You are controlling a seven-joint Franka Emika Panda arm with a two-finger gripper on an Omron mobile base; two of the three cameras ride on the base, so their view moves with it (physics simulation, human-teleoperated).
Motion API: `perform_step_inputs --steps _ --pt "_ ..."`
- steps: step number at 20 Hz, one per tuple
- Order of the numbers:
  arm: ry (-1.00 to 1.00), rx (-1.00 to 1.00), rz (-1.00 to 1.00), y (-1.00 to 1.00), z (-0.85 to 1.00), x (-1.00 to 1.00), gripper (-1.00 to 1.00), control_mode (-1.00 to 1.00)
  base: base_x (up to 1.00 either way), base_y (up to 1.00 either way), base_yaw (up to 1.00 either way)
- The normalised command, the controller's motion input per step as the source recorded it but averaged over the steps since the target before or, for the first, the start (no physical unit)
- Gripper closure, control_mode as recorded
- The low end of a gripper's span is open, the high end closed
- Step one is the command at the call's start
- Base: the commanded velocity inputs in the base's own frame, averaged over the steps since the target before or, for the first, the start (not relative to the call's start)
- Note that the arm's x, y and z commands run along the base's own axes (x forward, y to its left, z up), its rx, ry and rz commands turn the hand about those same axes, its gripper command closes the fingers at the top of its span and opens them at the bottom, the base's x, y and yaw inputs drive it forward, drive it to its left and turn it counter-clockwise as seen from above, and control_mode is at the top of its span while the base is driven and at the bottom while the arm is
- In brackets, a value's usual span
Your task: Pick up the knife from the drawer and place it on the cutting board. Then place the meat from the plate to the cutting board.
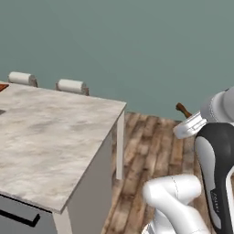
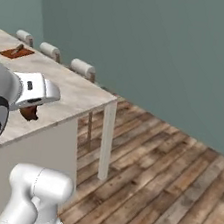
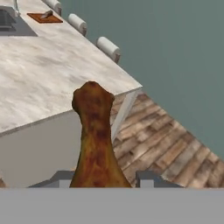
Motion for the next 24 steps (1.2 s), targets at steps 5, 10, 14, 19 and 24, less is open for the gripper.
perform_step_inputs --steps 5,10,14,19,24 --pt "0.0 0.0 0.0 0.0 0.0 0.0 1.0 1.0 1.0 -1.0 0.41" --pt "0.0 0.0 0.0 0.0 0.0 0.0 1.0 1.0 1.0 -1.0 0.34" --pt "0.0 0.0 0.0 0.0 0.0 0.0 1.0 1.0 1.0 -1.0 0.3" --pt "0.0 0.0 0.0 0.0 0.0 0.0 1.0 1.0 1.0 -1.0 0.25" --pt "0.0 0.0 0.0 0.0 0.0 0.0 1.0 1.0 1.0 -1.0 0.24"
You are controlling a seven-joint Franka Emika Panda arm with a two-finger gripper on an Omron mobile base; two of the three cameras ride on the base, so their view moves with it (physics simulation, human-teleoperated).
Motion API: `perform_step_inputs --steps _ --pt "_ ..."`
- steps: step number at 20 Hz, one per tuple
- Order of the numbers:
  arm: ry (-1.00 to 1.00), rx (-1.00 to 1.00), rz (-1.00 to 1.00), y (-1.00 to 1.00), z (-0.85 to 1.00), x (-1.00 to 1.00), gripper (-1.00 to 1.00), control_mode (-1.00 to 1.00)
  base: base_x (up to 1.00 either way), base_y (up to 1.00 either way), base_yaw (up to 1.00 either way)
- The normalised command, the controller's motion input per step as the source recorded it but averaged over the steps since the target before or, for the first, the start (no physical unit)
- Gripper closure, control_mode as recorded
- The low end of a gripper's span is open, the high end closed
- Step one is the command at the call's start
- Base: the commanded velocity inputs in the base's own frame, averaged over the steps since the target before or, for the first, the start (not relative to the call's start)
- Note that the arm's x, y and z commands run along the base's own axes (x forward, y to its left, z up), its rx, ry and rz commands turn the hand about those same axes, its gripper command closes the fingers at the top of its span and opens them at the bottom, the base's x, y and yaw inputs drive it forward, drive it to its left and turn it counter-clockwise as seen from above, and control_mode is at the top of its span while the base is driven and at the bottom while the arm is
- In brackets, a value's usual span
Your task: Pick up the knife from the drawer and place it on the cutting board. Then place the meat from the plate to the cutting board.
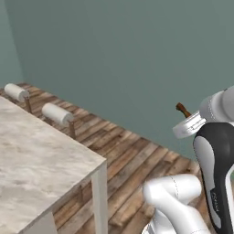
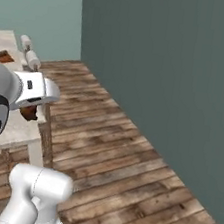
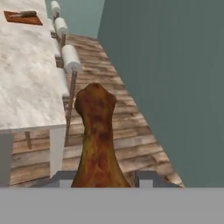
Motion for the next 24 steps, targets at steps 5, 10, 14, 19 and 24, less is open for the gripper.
perform_step_inputs --steps 5,10,14,19,24 --pt "0.0 0.0 0.0 0.0 0.0 0.0 1.0 1.0 1.0 -1.0 0.24" --pt "0.0 0.0 0.0 0.0 0.0 0.0 1.0 1.0 1.0 -0.99 0.35" --pt "0.0 0.0 0.0 0.0 0.0 0.0 1.0 1.0 1.0 -0.94 0.38" --pt "0.0 0.0 0.0 0.0 0.0 0.0 1.0 1.0 1.0 -0.86 0.39" --pt "0.0 0.0 0.0 0.0 0.0 0.0 1.0 1.0 1.0 -0.6 0.53"
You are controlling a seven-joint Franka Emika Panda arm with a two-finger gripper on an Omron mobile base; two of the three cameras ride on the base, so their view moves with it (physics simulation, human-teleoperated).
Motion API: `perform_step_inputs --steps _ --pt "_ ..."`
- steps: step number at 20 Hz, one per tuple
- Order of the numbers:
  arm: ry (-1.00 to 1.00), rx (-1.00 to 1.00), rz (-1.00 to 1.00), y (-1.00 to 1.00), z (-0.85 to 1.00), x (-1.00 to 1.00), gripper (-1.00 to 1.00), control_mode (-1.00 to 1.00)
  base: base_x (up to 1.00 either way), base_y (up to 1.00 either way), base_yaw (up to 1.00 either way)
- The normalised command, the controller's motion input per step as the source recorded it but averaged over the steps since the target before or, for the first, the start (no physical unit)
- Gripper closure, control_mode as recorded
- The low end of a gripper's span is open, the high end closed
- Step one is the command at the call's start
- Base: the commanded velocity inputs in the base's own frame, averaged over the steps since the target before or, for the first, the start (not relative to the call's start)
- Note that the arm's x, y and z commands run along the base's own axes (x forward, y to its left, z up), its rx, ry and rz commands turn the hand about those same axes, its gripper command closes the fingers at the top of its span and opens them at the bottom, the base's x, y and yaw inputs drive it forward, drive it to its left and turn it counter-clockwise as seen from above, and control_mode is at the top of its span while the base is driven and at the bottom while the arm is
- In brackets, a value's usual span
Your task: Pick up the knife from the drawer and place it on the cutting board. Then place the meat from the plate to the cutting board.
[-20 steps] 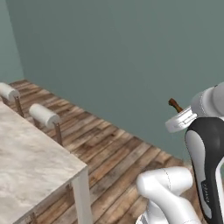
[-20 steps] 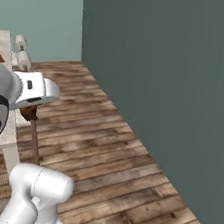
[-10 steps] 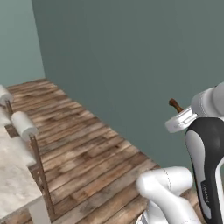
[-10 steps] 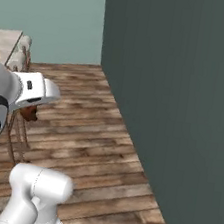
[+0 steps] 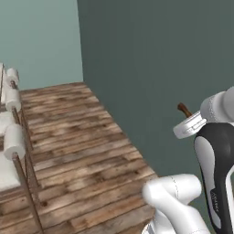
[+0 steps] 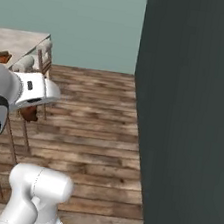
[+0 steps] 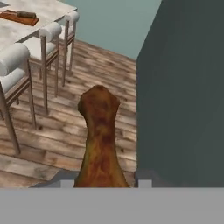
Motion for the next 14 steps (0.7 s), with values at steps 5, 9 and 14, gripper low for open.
perform_step_inputs --steps 5,9,14 --pt "0.0 0.0 0.0 0.0 0.0 0.0 1.0 1.0 1.0 -0.53 0.6" --pt "0.0 0.0 0.0 0.0 0.0 0.0 1.0 1.0 1.0 -0.56 0.64" --pt "0.0 0.0 0.0 0.0 0.0 0.0 1.0 1.0 1.0 -0.56 0.66"
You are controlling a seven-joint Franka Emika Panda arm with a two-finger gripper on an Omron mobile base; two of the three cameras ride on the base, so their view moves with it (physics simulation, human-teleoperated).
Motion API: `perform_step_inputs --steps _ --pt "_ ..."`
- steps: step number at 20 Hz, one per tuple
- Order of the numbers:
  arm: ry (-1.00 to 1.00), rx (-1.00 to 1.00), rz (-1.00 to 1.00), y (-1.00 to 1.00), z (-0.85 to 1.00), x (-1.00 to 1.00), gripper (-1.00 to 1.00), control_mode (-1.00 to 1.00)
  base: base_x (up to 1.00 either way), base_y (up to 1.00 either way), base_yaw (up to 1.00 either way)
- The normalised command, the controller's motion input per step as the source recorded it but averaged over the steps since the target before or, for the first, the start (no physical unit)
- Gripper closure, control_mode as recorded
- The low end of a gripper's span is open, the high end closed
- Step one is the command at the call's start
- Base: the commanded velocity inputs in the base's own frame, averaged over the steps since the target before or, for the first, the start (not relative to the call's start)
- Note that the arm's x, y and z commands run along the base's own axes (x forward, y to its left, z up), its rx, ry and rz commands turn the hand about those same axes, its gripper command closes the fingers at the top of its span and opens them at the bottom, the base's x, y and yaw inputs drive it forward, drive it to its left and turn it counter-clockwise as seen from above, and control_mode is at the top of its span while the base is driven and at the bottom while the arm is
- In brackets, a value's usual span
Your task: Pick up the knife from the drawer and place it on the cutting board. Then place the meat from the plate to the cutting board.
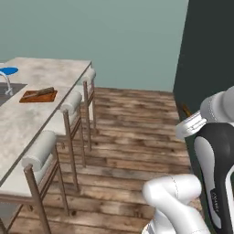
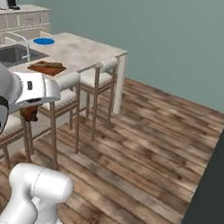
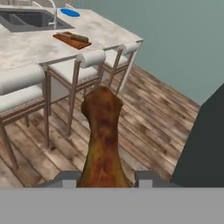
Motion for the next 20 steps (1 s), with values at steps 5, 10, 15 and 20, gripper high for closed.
perform_step_inputs --steps 5,10,15,20 --pt "0.0 0.0 0.0 0.0 0.0 0.0 1.0 1.0 1.0 -0.62 0.67" --pt "0.0 0.0 0.0 0.0 0.0 0.0 1.0 1.0 1.0 -0.66 0.66" --pt "0.0 0.0 0.0 0.0 0.0 0.0 1.0 1.0 1.0 -0.93 0.53" --pt "0.0 0.0 0.0 0.0 0.0 0.0 1.0 1.0 1.0 -0.95 0.51"
